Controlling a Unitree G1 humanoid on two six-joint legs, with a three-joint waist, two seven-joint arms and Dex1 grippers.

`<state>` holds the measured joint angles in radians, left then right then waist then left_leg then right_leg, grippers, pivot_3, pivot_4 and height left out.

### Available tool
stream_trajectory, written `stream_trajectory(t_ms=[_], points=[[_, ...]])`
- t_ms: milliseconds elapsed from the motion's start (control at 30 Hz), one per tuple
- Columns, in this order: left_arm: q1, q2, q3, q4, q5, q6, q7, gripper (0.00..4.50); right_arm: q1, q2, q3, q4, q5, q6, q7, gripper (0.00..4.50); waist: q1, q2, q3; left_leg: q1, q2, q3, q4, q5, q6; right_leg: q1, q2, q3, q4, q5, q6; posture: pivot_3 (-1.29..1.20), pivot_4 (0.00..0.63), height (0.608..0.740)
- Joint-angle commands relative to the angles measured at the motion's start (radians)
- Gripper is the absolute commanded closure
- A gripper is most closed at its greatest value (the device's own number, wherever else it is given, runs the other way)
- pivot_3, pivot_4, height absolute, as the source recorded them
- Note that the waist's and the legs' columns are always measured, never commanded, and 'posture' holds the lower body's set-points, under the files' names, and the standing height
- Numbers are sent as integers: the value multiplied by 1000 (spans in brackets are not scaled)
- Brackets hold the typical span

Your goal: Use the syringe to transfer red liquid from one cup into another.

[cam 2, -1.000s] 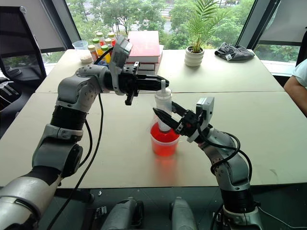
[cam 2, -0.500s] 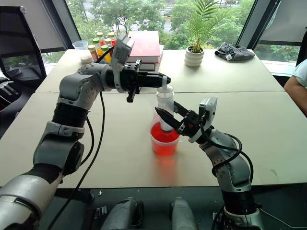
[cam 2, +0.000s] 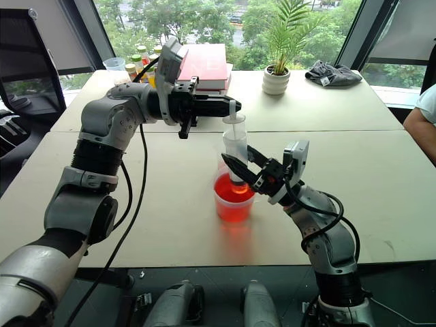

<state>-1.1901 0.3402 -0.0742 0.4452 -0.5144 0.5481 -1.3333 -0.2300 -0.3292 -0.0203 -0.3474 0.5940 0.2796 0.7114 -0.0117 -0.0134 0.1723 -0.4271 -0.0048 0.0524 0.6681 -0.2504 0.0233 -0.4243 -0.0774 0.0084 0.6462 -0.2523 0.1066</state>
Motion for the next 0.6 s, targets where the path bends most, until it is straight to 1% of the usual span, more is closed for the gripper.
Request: stream_trajectory(t_ms=[33,167,267,300,433,467,600], points=[[-83,42,99,-1,-10,-57,54,4460,23,-10,49,-19,1,9,47,3043,0,0,0,0,0,0,0,0,0,0,0,0,0,0,0,0,150,740],[-74,46,90,-15,-18,-35,44,4460,3,-10,41,-30,4,8,39,3043,0,0,0,0,0,0,0,0,0,0,0,0,0,0,0,0,150,740],[-56,47,83,-32,-26,-14,44,3518,-33,-8,25,-52,19,21,21,3043,-1,0,0,0,0,0,0,0,0,0,0,0,0,0,0,0,150,740],[-50,47,81,-38,-27,-12,44,3068,-44,-9,20,-57,25,27,15,3043,-2,0,0,0,0,0,0,0,0,0,0,0,0,0,0,0,150,740],[-15,51,75,-72,-18,-22,38,979,-84,-12,-3,-73,41,40,-4,3043,-1,0,0,0,0,0,0,0,0,0,0,0,0,0,0,0,150,740],[-5,54,76,-87,-22,-19,35,540,-96,-13,-11,-78,47,45,-9,3043,0,0,0,0,0,0,0,0,0,0,0,0,0,0,0,0,150,740],[12,65,87,-114,-35,-3,40,540,-119,-18,-27,-91,62,64,-21,3043,2,0,0,0,0,0,0,0,0,0,0,0,0,0,0,0,150,740]])
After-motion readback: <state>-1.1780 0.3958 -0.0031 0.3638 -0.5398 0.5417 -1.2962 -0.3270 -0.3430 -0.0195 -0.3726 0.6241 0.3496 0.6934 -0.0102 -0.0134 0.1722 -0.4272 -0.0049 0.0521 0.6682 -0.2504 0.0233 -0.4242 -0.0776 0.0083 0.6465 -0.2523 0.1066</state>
